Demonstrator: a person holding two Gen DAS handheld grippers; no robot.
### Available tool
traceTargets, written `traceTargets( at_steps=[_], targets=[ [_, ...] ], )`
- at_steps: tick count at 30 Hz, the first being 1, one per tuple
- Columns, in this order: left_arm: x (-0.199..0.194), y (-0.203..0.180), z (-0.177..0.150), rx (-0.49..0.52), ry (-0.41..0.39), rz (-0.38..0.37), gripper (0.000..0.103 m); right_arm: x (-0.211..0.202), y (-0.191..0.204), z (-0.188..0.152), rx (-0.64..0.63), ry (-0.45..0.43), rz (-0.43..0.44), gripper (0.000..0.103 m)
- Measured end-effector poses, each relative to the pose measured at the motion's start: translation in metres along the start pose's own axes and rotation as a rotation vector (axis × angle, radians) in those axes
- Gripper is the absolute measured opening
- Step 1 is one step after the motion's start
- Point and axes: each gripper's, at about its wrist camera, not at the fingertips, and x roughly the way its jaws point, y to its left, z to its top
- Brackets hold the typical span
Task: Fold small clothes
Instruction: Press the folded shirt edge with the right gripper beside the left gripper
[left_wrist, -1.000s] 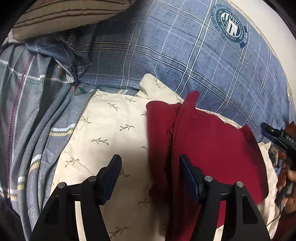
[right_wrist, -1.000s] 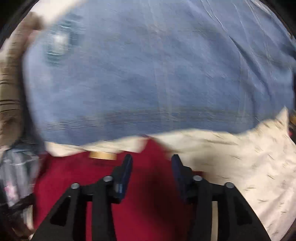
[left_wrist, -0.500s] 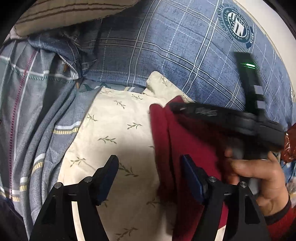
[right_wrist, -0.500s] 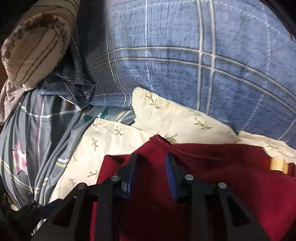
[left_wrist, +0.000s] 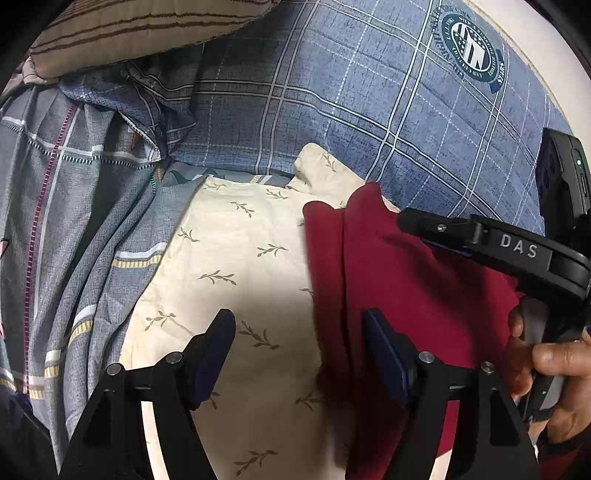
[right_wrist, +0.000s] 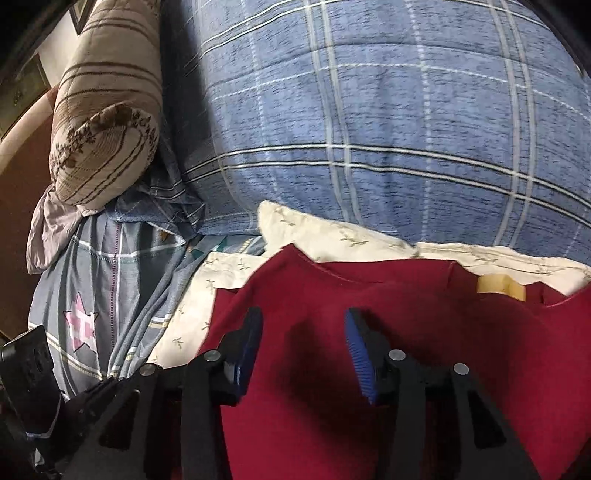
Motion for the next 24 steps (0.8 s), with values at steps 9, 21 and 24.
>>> traceTargets(
  at_steps=[9, 21, 24],
  targets=[
    [0.004, 0.002, 0.003, -0.009, 0.012, -0.013, 0.075, 0.033, 0.008, 0.013, 0.021, 0.013, 0.016, 0.048],
    [0.009, 0.002, 0.005, -0.014, 0.021, -0.014, 0.075, 0.062, 0.006, 0.008, 0.036, -0.021, 0.046, 0.055],
    [0.009, 0.004, 0.004, -0.022, 0.023, -0.018, 0.076, 0.064, 0.008, 0.008, 0.021, -0.018, 0.057, 0.062]
  ],
)
